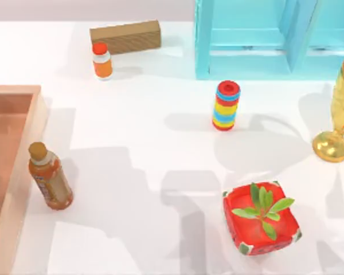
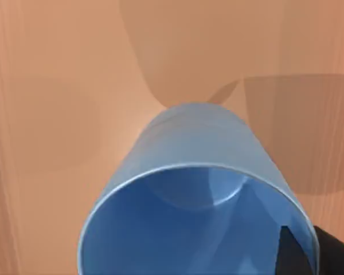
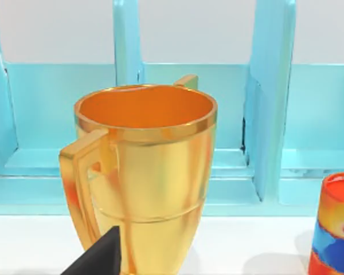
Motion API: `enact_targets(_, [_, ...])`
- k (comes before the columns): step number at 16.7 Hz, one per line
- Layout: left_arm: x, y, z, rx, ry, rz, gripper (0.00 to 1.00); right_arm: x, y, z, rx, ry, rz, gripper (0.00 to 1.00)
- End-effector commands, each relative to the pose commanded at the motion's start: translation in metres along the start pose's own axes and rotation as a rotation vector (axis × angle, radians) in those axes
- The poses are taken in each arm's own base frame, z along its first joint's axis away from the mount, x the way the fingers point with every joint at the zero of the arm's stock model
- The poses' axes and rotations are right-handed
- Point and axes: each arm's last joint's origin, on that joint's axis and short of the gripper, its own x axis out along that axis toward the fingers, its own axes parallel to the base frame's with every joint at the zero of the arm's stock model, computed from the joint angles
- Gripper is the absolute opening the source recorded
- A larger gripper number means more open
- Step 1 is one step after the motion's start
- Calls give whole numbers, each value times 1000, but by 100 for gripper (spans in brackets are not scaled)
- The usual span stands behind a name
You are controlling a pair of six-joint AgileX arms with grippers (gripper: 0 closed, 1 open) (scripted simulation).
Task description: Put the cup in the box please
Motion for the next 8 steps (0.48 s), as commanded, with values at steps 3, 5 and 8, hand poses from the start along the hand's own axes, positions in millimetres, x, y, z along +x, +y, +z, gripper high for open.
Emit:
enact_targets(3, [0, 0, 0, 0, 0, 0, 53, 0, 0, 0, 0, 0, 0, 100])
enact_targets(5, [0, 0, 0, 0, 0, 0, 68, 0, 0, 0, 0, 0, 0, 100])
enact_targets(8, [0, 0, 0, 0, 0, 0, 90, 0, 0, 0, 0, 0, 0, 100])
